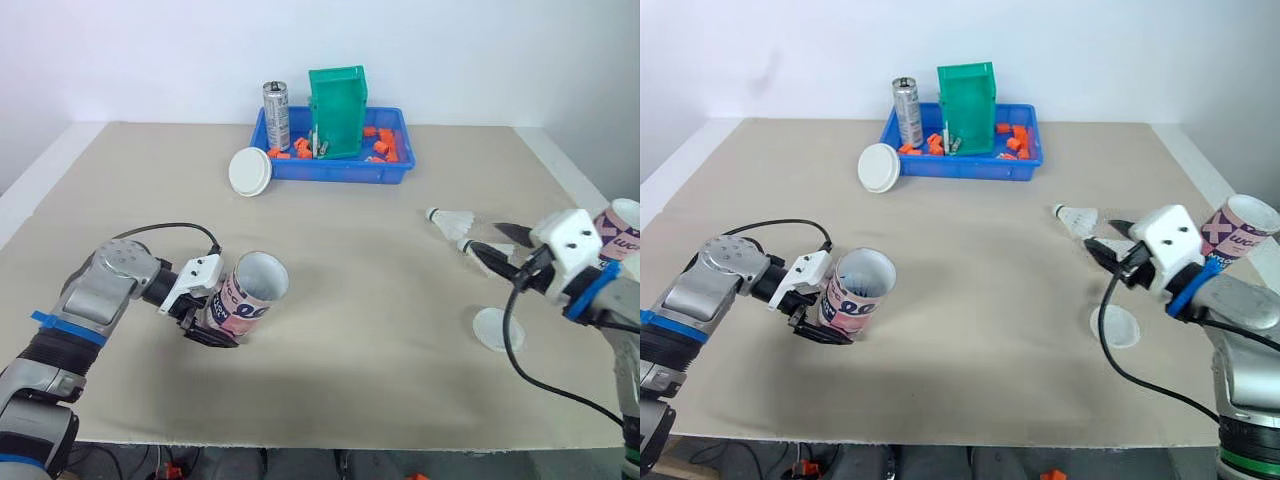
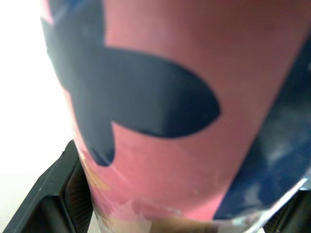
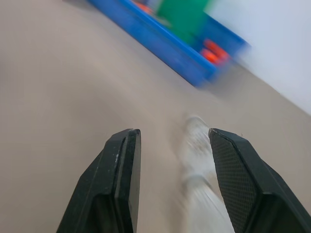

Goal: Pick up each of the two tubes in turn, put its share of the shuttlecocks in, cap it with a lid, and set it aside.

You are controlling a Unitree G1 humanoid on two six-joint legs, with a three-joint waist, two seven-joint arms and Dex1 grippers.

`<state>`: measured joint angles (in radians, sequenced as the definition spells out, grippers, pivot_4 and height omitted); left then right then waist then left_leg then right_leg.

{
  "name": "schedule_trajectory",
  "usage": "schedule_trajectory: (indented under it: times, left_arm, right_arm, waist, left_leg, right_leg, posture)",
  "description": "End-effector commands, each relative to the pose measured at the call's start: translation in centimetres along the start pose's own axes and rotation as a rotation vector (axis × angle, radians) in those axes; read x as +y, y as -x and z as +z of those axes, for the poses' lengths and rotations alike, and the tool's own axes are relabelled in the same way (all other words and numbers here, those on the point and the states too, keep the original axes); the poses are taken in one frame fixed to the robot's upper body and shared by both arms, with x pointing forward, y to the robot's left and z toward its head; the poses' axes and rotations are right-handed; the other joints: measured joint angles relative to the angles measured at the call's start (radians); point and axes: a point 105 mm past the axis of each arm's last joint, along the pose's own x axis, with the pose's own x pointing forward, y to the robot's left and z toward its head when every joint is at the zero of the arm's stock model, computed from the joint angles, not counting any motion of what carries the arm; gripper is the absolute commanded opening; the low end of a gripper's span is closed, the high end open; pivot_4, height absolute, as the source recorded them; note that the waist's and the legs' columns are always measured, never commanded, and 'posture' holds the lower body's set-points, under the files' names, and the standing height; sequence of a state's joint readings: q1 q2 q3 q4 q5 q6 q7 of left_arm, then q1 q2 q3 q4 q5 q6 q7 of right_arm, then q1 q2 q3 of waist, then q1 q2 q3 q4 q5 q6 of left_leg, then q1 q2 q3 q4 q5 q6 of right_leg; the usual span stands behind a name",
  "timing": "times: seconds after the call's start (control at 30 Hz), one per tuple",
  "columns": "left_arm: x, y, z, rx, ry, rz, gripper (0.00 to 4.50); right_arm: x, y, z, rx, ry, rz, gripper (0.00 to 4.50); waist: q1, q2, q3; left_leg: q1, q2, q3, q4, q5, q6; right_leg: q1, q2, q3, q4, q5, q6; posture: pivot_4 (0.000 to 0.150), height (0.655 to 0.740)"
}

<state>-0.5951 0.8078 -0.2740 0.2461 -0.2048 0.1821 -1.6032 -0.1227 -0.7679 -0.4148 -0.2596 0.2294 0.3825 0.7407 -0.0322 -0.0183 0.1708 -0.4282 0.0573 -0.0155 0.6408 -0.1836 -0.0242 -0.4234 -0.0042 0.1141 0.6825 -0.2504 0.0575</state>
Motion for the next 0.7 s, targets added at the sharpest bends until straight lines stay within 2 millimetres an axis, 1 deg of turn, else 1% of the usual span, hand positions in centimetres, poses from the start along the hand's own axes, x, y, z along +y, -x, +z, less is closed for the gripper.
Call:
schedule_trajectory:
  times: [0.03, 0.13, 0.3, 0.37, 0.47, 0.7]
  left_arm:
    - [-0.4, -0.5, -0.4, 0.012, 0.013, -0.031, 3.95]
    - [-0.4, -0.5, -0.4, 0.013, 0.013, -0.032, 3.95]
    - [-0.4, -0.5, -0.3, 0.011, 0.012, -0.029, 3.95]
    - [-0.4, -0.5, -0.3, 0.01, 0.012, -0.029, 3.95]
    - [-0.4, -0.5, -0.4, 0.01, 0.012, -0.028, 3.95]
    - [-0.4, -0.5, -0.2, 0.005, 0.01, -0.023, 3.95]
  right_arm:
    - [-1.8, 1.3, -2.5, 0.046, -0.046, -0.115, 2.46]
    - [-1.6, 1.5, -3.5, 0.058, -0.091, -0.118, 2.46]
    - [-0.7, 0.9, -4.8, 0.081, -0.154, -0.085, 2.46]
    - [-0.7, 0.6, -5.4, 0.094, -0.165, -0.084, 2.46]
    - [-0.8, 0.0, -6.0, 0.106, -0.183, -0.076, 2.46]
    - [-0.5, -1.7, -7.0, 0.141, -0.166, -0.05, 2.46]
  waist:
    - [-0.004, -0.001, 0.0]
    - [-0.008, 0.0, 0.0]
    - [-0.012, 0.0, 0.0]
    - [-0.012, 0.0, 0.0]
    - [-0.013, 0.0, 0.0]
    - [-0.014, 0.001, 0.0]
  left_leg:
    - [0.002, 0.0, 0.0, 0.001, 0.0, 0.0]
    - [0.002, -0.001, 0.001, 0.001, 0.0, 0.0]
    - [0.002, -0.001, 0.001, 0.001, 0.0, 0.0]
    - [0.002, -0.001, 0.001, 0.001, 0.0, 0.0]
    - [0.002, -0.002, 0.001, 0.001, 0.0, 0.0]
    - [0.002, -0.002, 0.001, 0.001, 0.0, 0.0]
  right_leg:
    - [0.002, 0.0, 0.0, 0.0, 0.0, 0.0]
    - [0.003, 0.0, 0.001, 0.0, 0.0, 0.0]
    - [0.003, -0.001, 0.002, 0.0, 0.0, 0.001]
    - [0.003, -0.001, 0.002, 0.0, 0.0, 0.001]
    - [0.003, -0.001, 0.002, 0.0, 0.0, 0.001]
    - [0.003, -0.001, 0.003, 0.0, 0.0, 0.001]
  posture:
    - [0.15, 0.7083]
    - [0.15, 0.7083]
    - [0.15, 0.7083]
    - [0.15, 0.7083]
    - [0.15, 0.7083]
    - [0.15, 0.7083]
